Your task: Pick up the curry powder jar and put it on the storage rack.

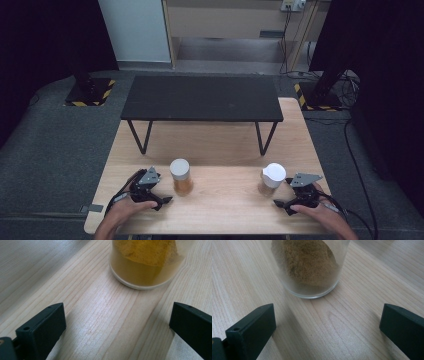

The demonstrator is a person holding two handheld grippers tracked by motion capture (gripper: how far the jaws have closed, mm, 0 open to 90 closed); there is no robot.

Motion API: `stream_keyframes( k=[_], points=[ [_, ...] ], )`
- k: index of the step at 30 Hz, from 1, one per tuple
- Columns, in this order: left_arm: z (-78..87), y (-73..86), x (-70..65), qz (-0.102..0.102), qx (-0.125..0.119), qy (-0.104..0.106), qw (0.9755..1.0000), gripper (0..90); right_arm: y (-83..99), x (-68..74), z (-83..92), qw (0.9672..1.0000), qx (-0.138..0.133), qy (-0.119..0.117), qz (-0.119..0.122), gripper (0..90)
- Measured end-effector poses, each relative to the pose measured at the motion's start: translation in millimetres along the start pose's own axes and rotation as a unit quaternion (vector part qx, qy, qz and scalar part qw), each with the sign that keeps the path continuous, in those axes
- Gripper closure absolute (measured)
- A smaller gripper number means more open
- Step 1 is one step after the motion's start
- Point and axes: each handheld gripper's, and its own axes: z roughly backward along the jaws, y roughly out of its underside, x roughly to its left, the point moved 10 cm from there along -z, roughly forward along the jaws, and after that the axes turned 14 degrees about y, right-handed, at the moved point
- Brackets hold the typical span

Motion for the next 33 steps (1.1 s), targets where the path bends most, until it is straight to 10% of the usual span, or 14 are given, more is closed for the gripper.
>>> stream_keyframes(
  k=[33],
  points=[
    [6.7, -15.3, -8.4, -0.018, -0.046, 0.012, 0.9987, 2.2, -0.3, 1.2, -0.1, 1.0, 0.001, 0.004, -0.004, 1.3]
  ],
)
